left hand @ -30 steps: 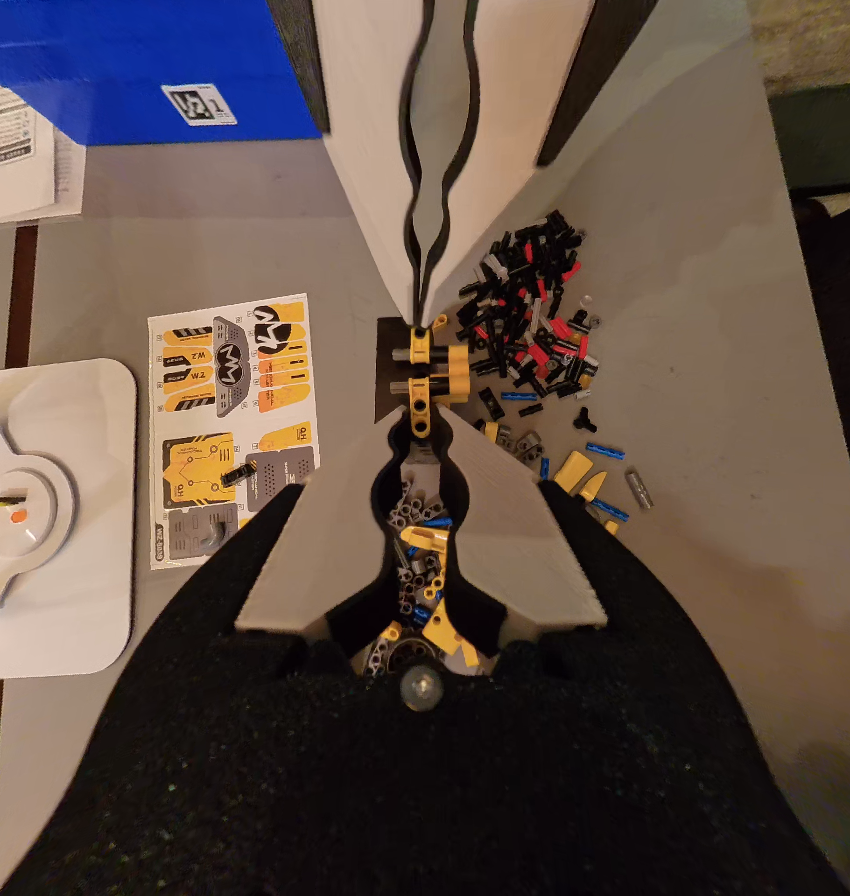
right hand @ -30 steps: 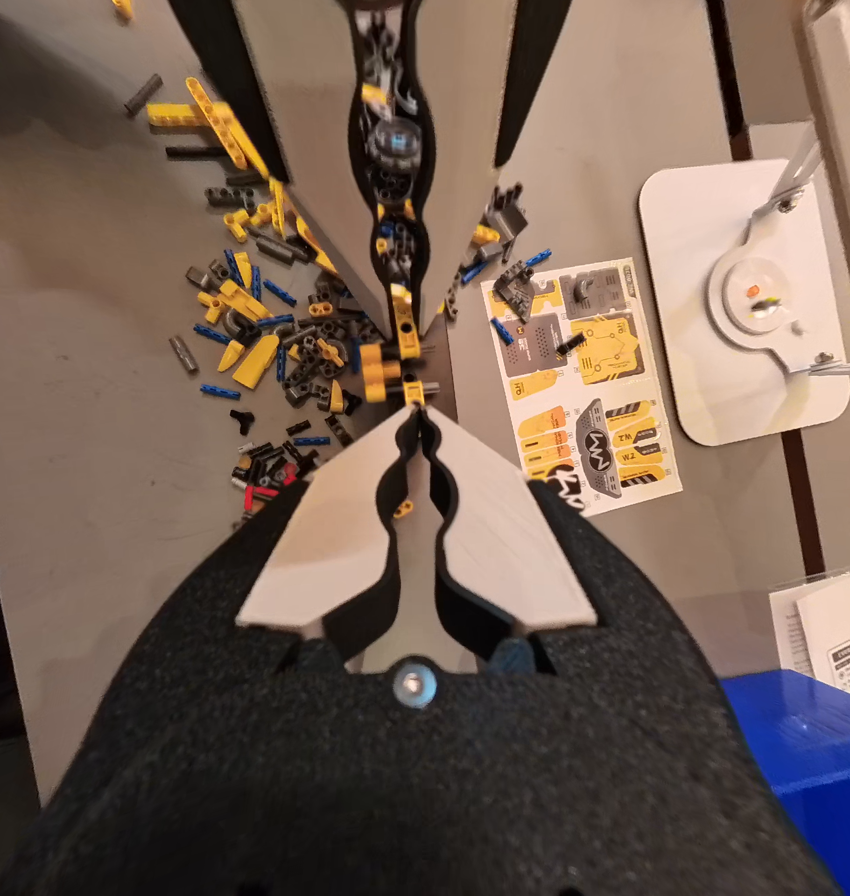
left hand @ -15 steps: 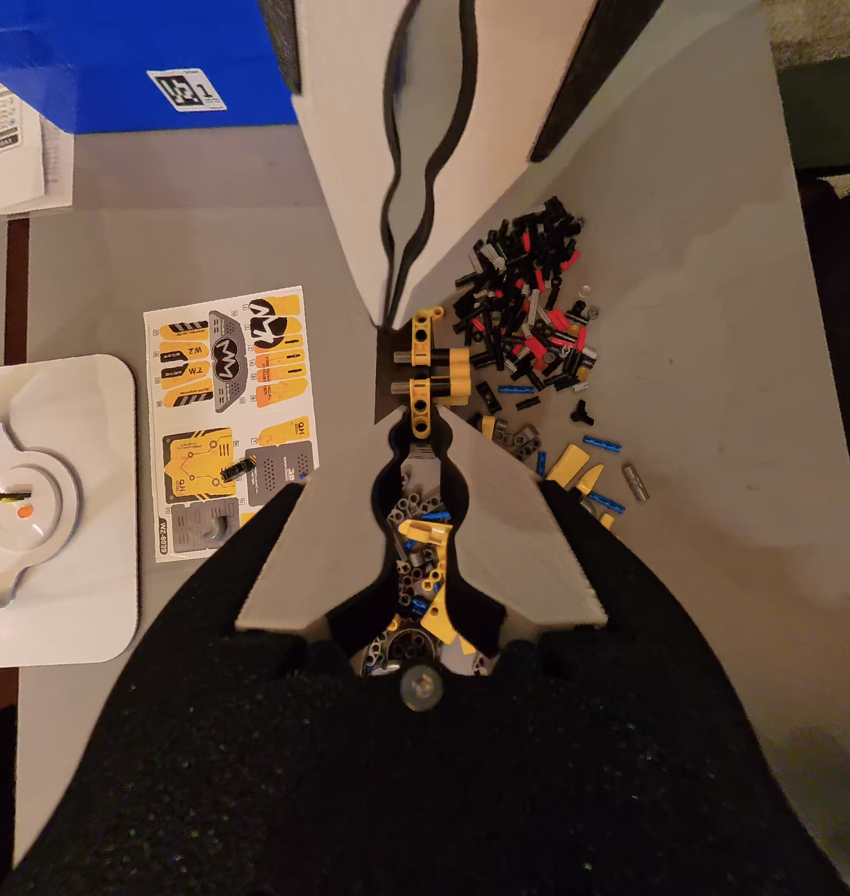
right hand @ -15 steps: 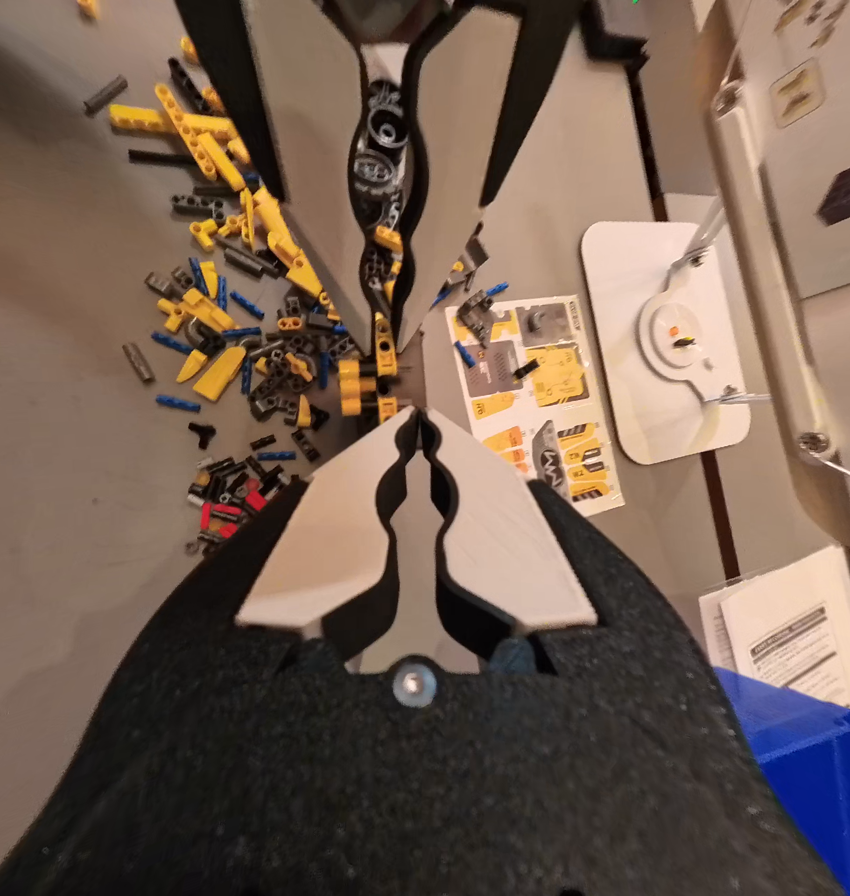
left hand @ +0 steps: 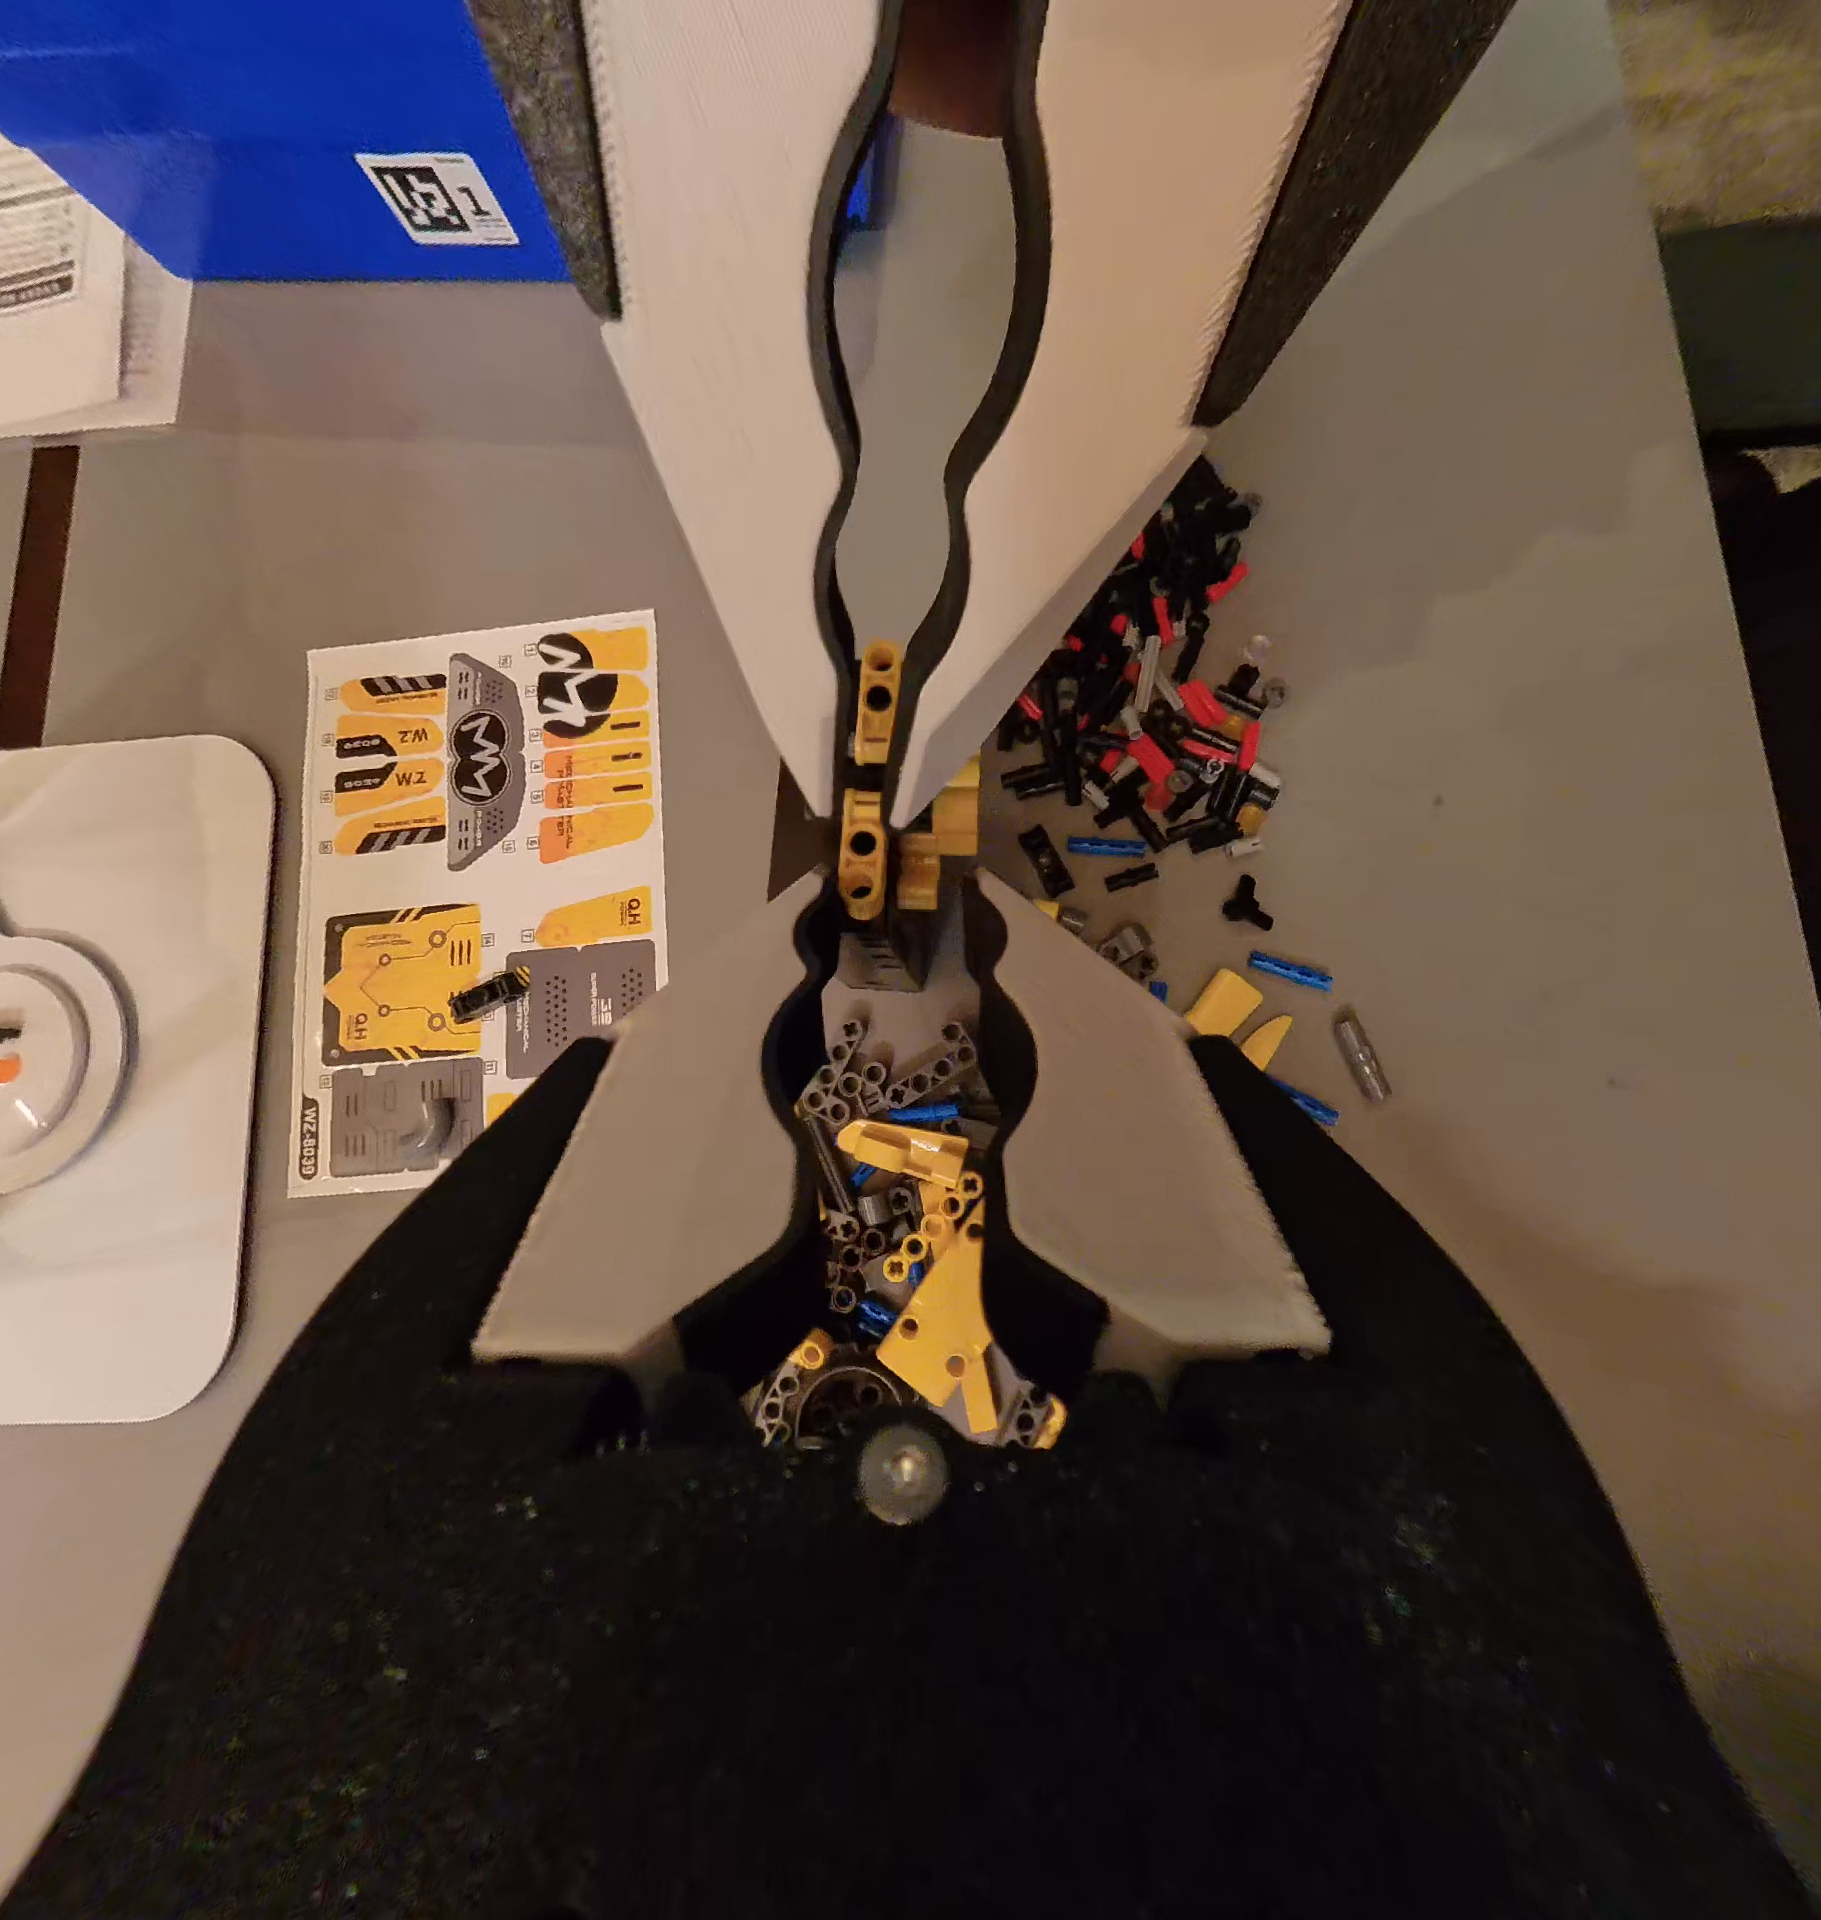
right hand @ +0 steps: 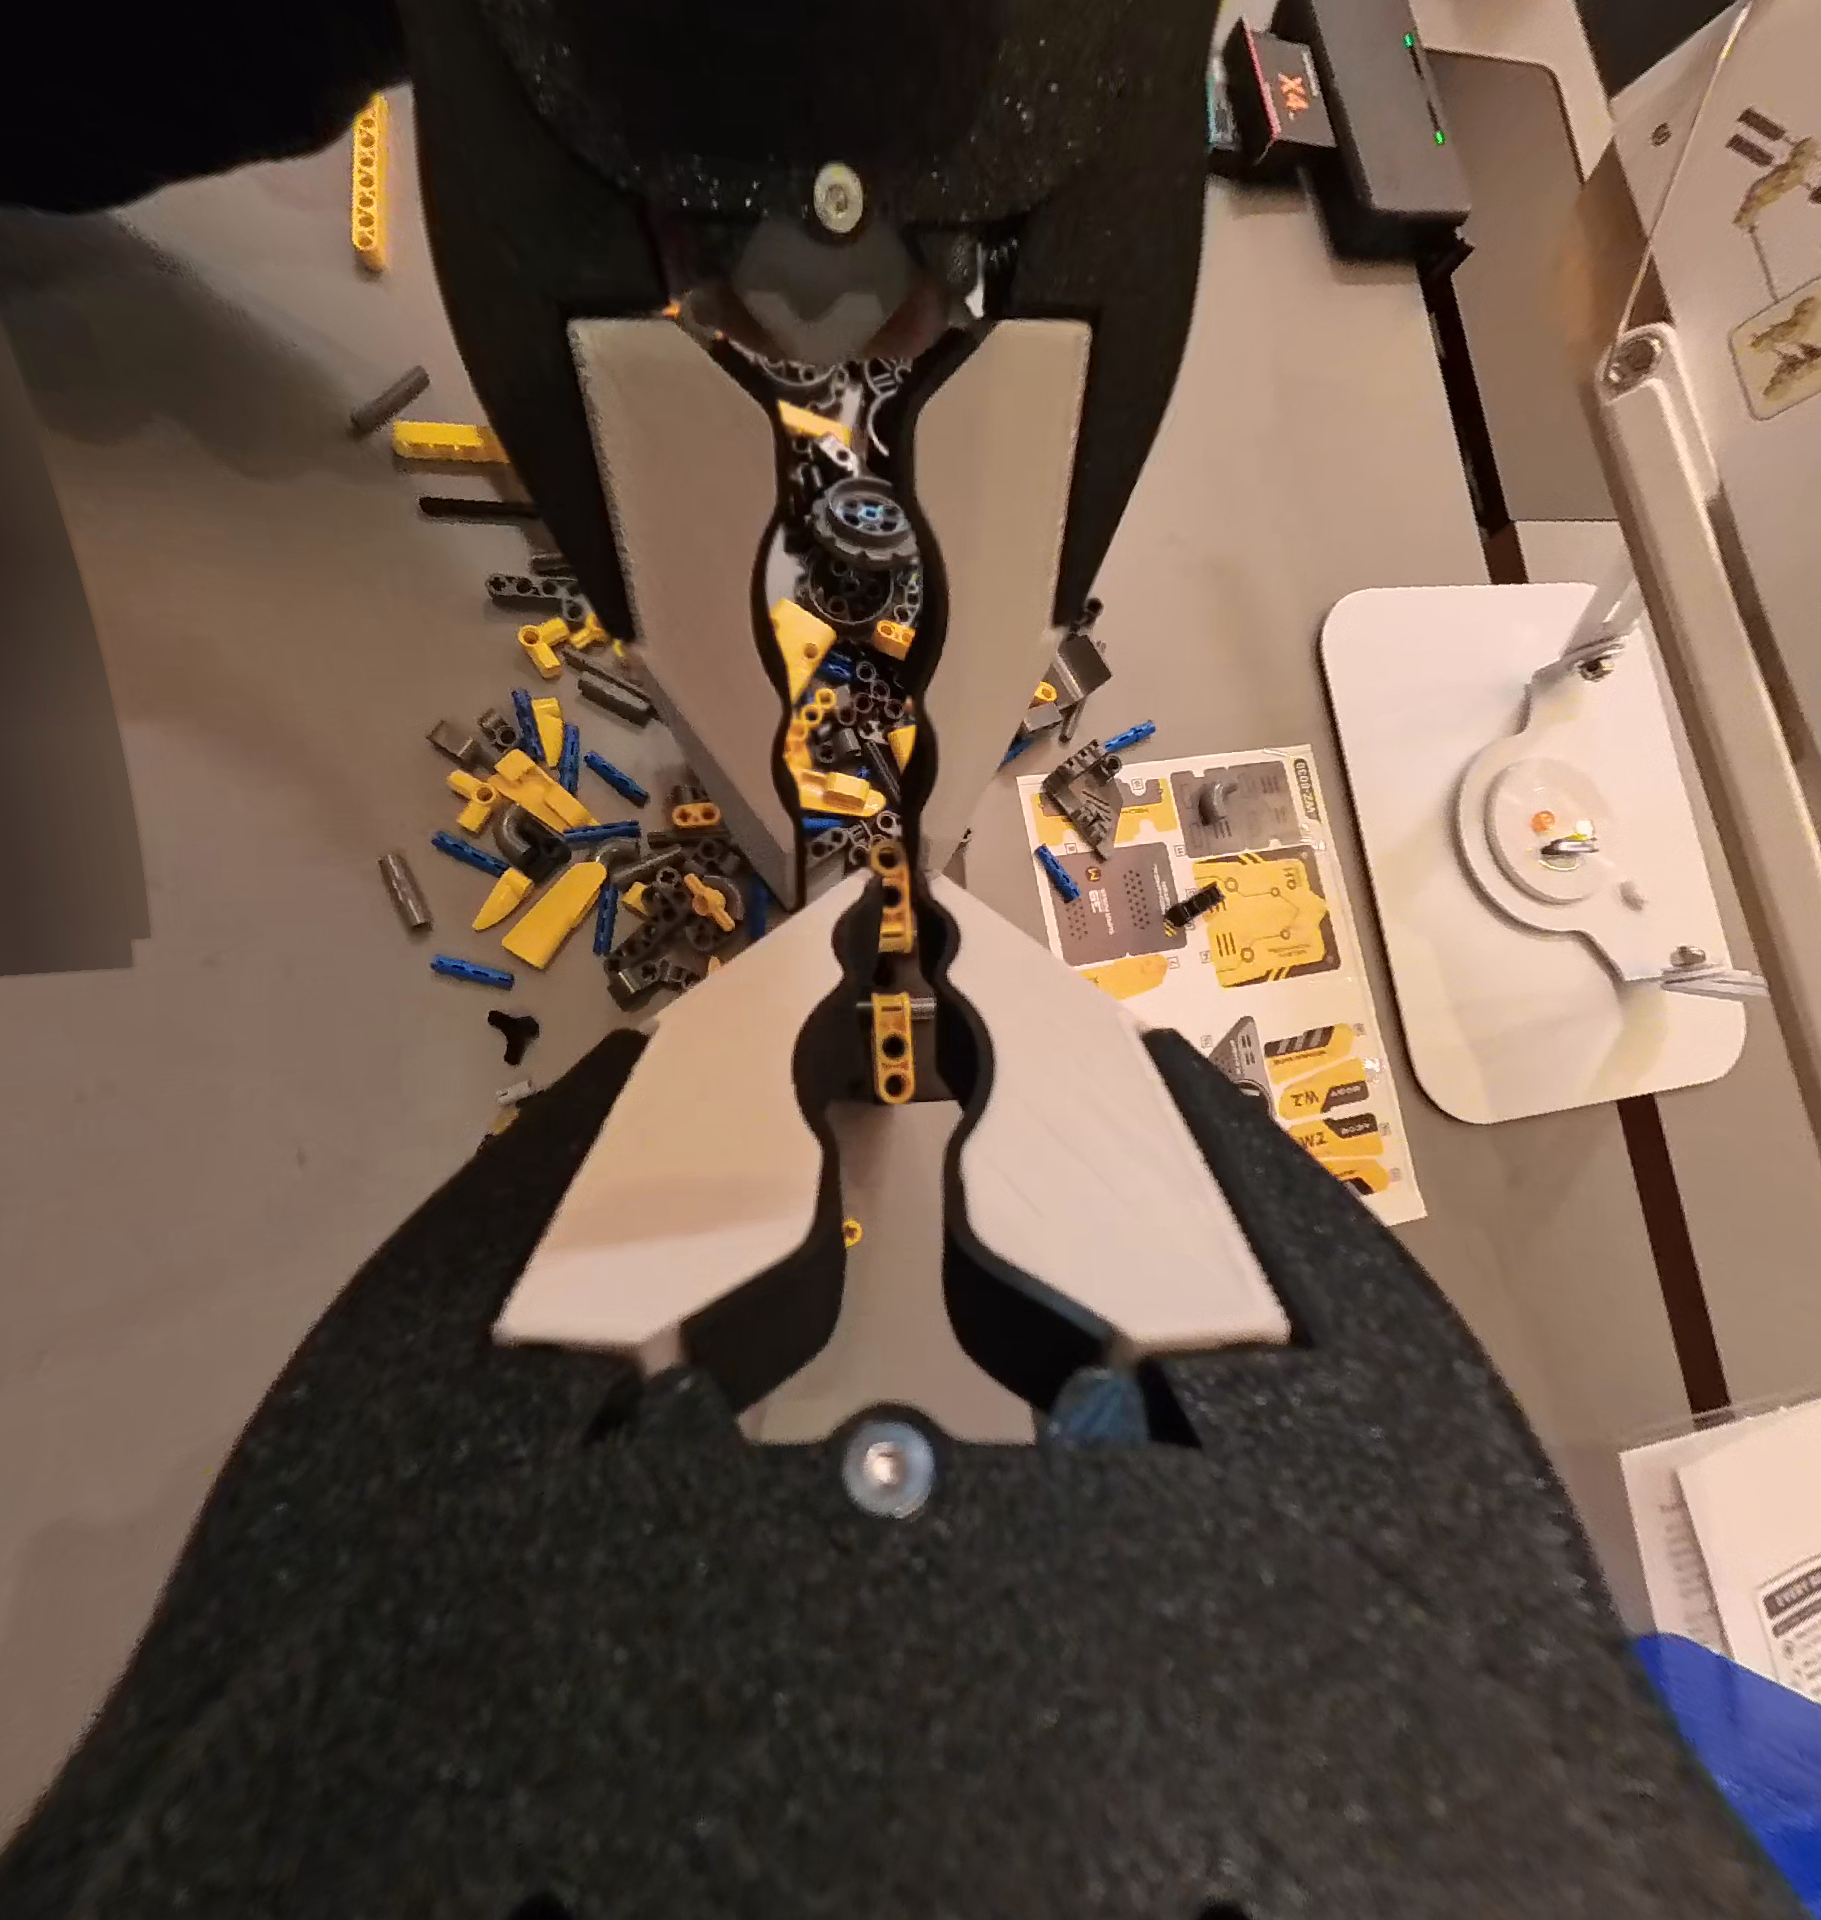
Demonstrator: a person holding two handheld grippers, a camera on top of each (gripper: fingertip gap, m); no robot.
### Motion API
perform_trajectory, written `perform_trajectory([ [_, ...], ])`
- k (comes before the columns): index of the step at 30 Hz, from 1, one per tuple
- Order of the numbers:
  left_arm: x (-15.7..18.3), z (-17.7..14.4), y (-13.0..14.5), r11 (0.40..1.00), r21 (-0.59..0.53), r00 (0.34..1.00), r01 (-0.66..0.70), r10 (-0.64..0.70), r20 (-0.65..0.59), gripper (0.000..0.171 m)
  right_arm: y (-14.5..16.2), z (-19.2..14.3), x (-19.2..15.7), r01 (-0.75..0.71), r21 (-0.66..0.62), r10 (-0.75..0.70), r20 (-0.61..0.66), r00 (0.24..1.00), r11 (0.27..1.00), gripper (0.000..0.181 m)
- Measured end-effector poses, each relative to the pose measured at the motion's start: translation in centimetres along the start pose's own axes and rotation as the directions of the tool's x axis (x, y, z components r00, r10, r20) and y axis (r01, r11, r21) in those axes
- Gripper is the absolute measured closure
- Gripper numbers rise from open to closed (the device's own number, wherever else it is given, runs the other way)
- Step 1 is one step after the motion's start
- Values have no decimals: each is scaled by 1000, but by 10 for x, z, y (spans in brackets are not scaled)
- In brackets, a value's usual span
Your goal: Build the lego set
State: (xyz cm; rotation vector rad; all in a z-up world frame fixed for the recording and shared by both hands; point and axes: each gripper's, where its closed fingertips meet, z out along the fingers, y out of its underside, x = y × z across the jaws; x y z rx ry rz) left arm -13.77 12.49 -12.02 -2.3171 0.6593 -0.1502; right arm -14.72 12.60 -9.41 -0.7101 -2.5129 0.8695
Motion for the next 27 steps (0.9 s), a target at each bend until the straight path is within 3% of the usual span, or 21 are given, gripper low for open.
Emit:
perform_trajectory([
  [4,-5,-5,6,998,49,999,29,-31,41,146,1,1,1,23,-28,-23,-17,1000,999,175],
  [11,-12,-17,8,966,232,990,111,-129,64,132,-6,7,3,15,-63,-17,-30,999,998,175],
  [18,-23,5,17,939,287,979,187,-202,23,116,-13,7,5,-130,-109,128,-21,991,986,172],
  [27,-14,18,10,918,318,972,236,-222,-81,122,-3,13,0,-131,-229,131,-12,991,965,170],
])
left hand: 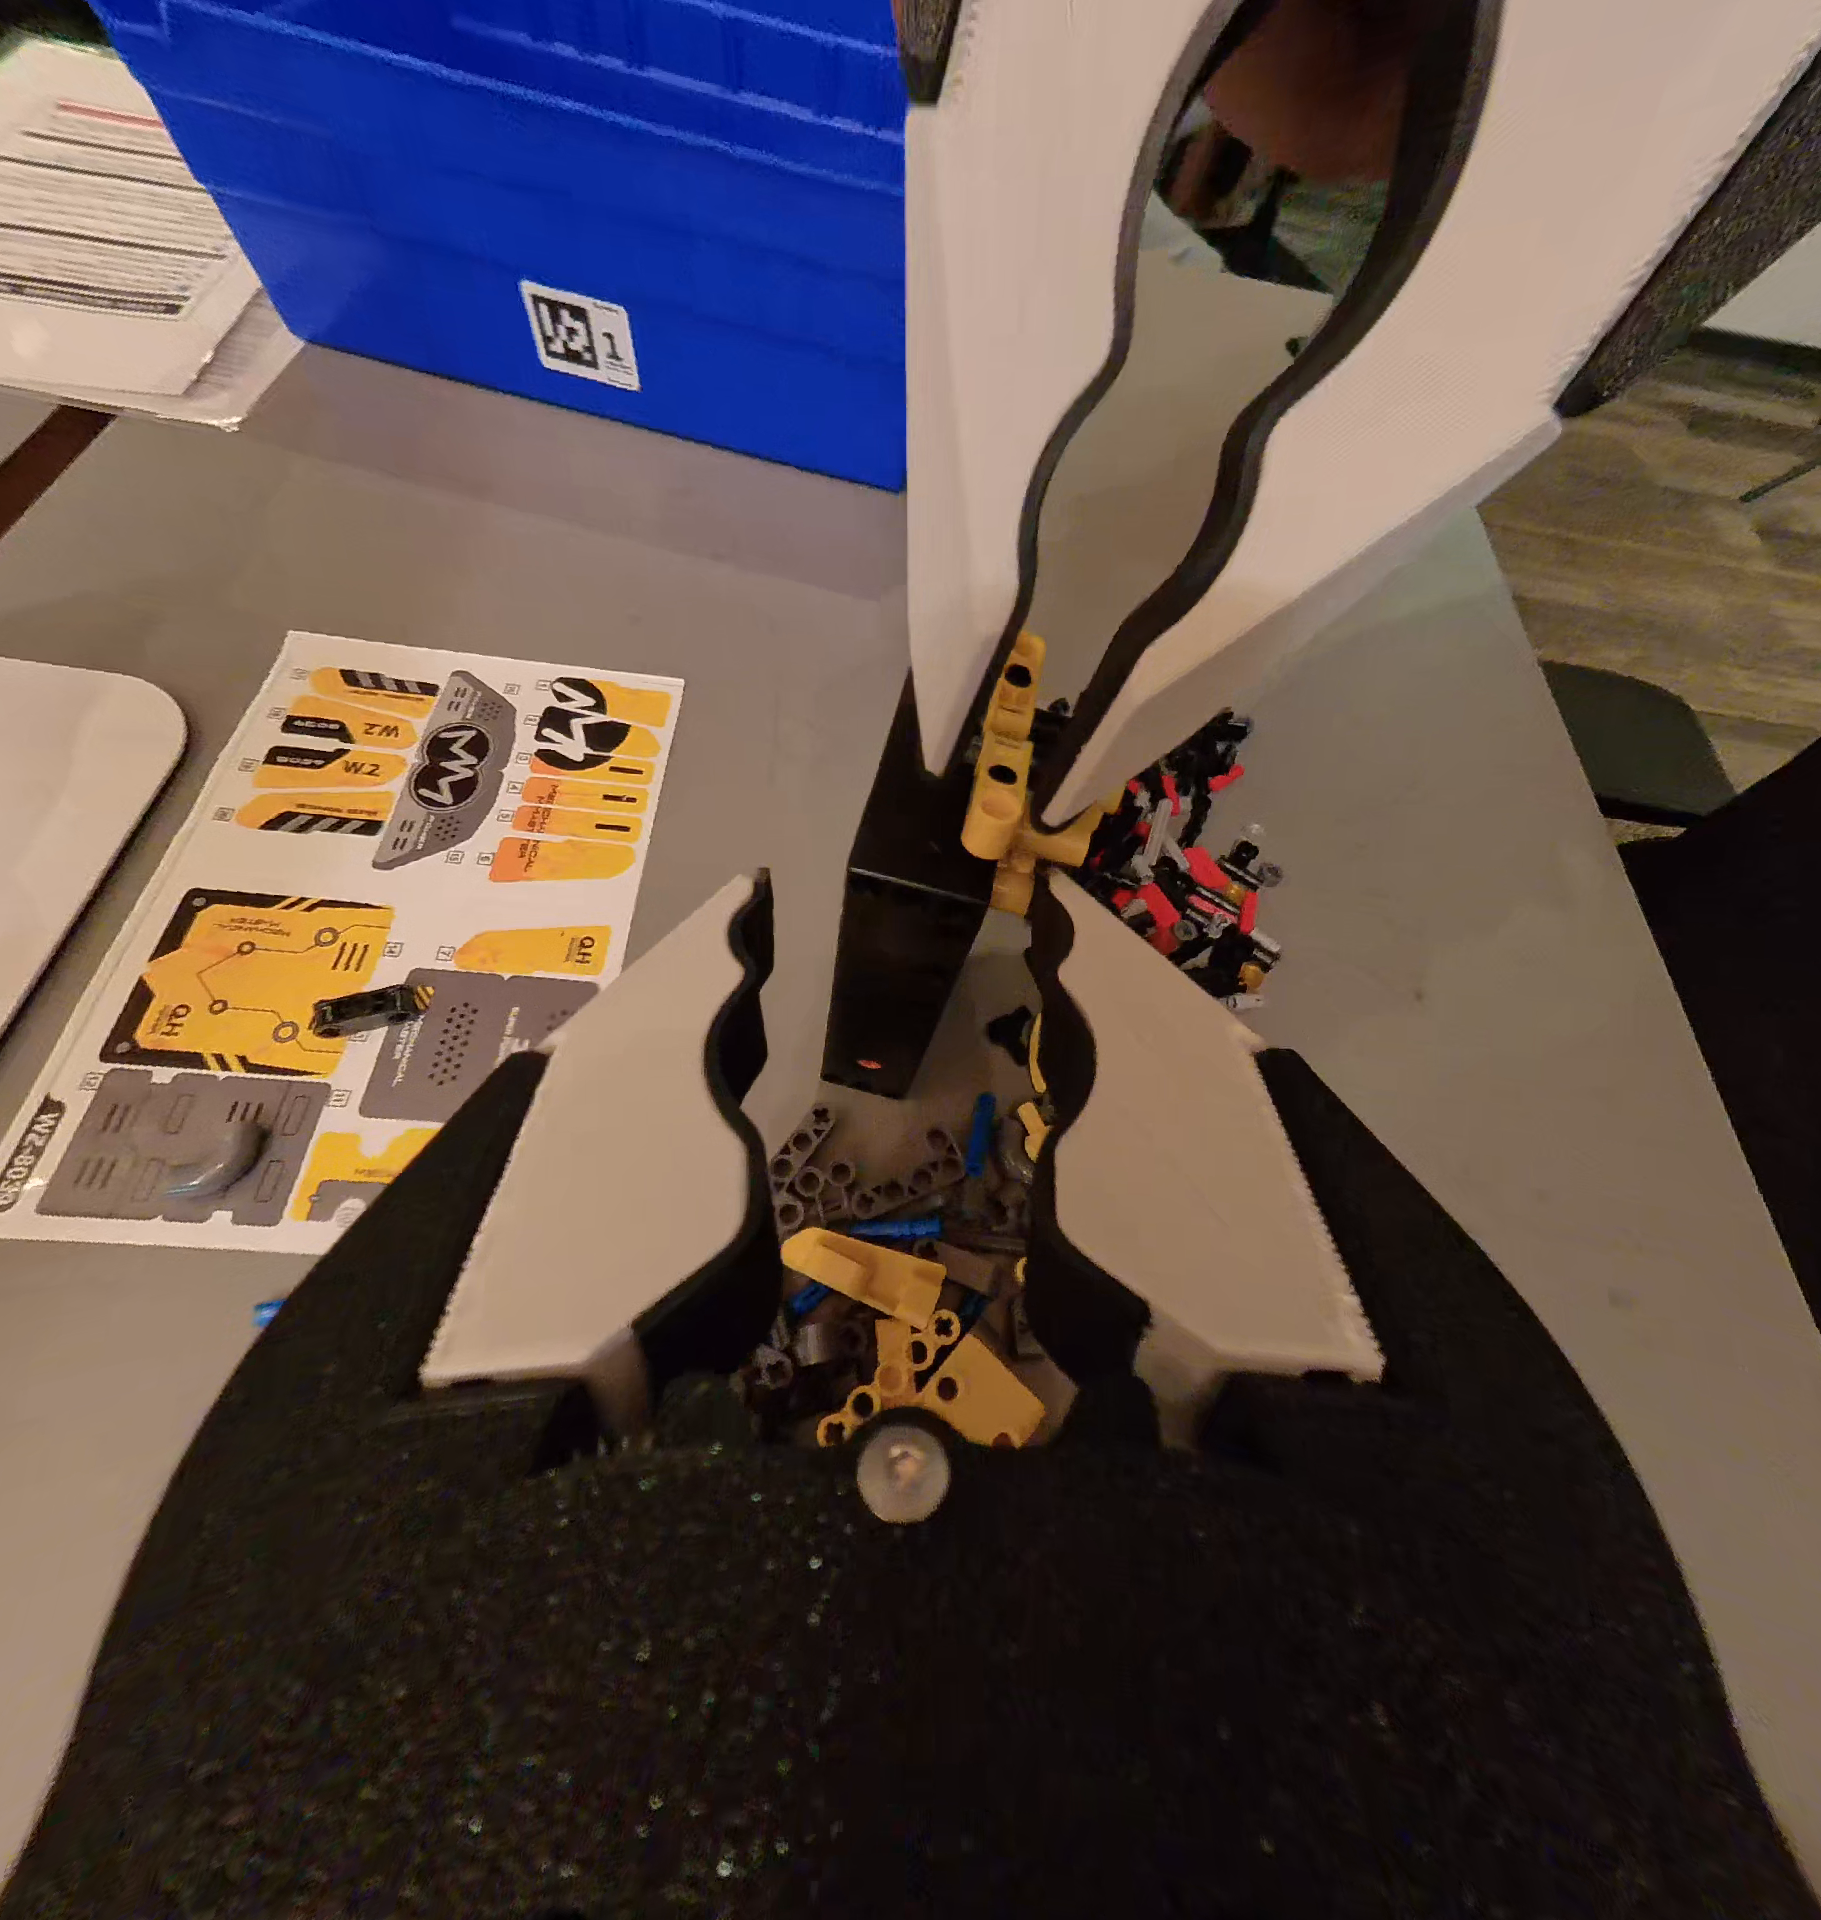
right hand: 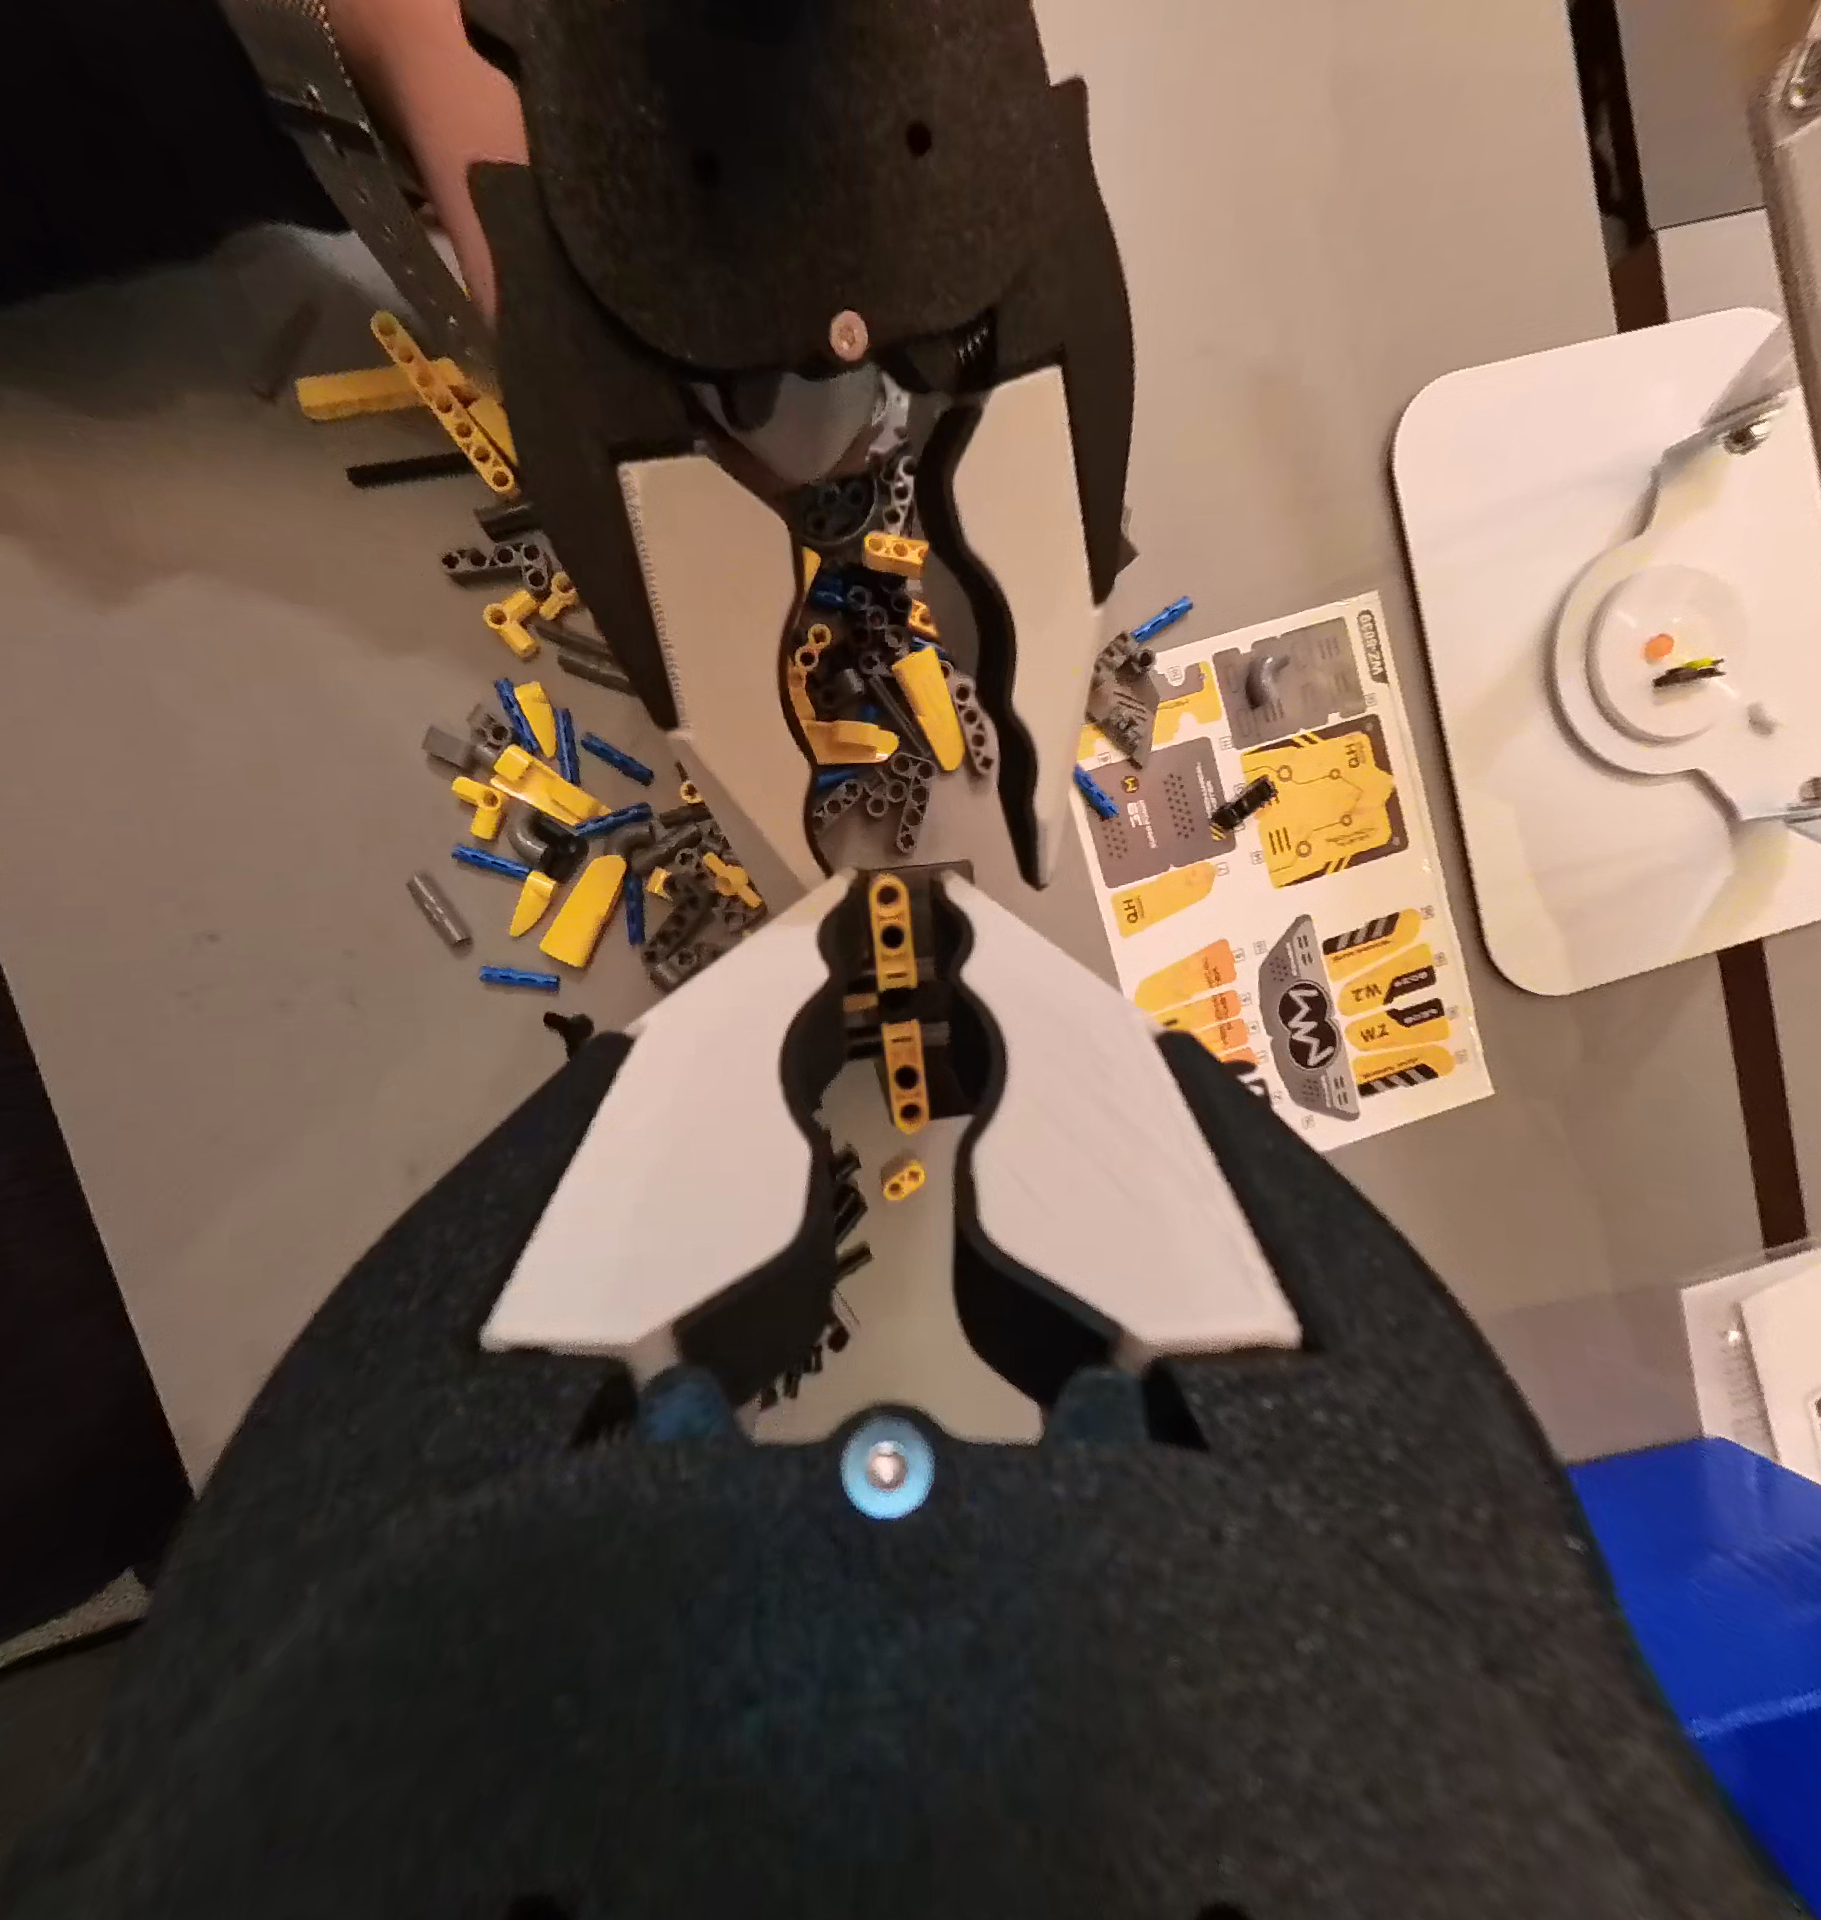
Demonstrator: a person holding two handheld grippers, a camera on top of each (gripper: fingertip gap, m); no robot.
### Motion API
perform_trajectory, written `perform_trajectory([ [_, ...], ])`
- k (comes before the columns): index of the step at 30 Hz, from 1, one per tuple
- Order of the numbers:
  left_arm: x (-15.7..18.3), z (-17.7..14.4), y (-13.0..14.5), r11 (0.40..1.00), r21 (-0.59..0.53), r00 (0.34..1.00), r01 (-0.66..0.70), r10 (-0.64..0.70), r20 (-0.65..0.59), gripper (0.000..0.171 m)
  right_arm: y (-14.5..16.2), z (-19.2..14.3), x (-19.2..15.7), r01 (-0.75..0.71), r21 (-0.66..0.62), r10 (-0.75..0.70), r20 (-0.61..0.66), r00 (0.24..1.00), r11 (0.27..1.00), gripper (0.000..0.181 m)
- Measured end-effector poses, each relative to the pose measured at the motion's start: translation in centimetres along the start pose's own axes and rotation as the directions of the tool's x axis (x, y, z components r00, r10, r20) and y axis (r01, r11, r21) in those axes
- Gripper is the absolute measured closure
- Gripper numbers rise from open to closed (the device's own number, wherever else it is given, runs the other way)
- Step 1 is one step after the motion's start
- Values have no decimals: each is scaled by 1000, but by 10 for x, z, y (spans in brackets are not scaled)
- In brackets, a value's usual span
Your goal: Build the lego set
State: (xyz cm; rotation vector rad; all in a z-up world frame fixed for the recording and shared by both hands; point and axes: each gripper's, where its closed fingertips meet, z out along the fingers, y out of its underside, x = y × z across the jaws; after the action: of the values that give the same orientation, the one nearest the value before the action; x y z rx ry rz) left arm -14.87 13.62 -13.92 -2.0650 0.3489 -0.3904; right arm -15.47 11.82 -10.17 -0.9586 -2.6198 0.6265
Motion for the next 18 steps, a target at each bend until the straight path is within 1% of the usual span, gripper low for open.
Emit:
perform_trajectory([
  [2,6,1,0,1000,10,999,12,-12,-35,134,0,-2,-1,30,-10,-30,-7,1000,1000,170],
  [5,6,1,0,1000,18,999,15,-14,-34,134,3,-4,-3,62,-42,-62,-3,998,997,170],
  [8,7,1,1,1000,21,1000,12,-11,-29,135,9,-1,1,92,-99,-93,-7,996,991,169],
  [15,7,1,1,999,32,1000,-6,6,1,136,10,5,-3,160,-198,-155,39,987,967,173],
  [18,7,1,1,1000,27,1000,-6,6,8,136,11,5,-3,160,-254,-154,44,987,954,174],
])
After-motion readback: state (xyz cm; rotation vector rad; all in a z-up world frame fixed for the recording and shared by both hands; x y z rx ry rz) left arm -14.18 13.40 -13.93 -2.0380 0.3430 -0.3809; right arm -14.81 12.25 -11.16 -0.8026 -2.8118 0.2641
